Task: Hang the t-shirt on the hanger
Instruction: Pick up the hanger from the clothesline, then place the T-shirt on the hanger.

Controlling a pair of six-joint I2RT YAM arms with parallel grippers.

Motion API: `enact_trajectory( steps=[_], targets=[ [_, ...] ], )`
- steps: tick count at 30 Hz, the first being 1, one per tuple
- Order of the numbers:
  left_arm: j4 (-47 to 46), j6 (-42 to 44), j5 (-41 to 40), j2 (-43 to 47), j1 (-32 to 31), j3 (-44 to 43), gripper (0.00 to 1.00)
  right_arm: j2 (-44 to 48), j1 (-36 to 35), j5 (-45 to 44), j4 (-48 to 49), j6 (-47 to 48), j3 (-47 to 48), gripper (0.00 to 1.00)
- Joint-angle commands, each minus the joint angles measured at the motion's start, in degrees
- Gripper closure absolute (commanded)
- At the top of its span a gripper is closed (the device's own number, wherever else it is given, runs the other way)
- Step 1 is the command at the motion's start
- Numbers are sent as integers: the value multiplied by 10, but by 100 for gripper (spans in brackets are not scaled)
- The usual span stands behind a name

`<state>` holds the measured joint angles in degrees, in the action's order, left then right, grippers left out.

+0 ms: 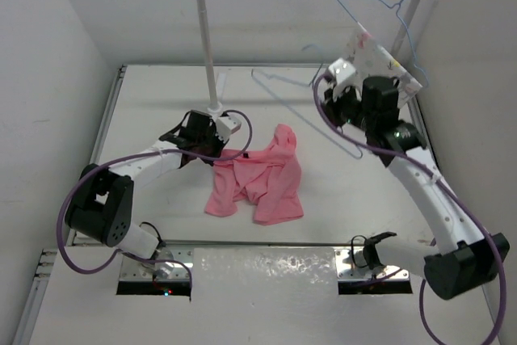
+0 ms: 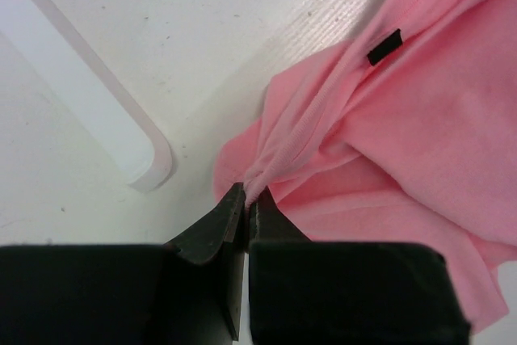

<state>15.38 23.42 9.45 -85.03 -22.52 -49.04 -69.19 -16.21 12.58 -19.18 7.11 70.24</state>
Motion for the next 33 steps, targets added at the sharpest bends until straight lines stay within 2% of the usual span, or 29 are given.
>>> enact_trajectory(
  steps=[1,6,10,16,28,33],
  targets=[
    [-12,-35,11,25,15,-37,100,62,-33,6,72,-1,-122,100],
    [6,-29,7,14,19,-62,100,96,-64,19,49,-16,-197,100],
    [13,-27,1,-9,19,-83,100,107,-122,38,35,-4,-246,100],
    [12,-28,-28,-36,19,-105,100,122,-139,10,25,2,-261,100],
    [19,-21,-35,-74,20,-122,100,148,-166,24,20,4,-255,100],
    [19,-24,-29,-83,19,-136,100,132,-176,24,18,8,-257,100]
  ],
)
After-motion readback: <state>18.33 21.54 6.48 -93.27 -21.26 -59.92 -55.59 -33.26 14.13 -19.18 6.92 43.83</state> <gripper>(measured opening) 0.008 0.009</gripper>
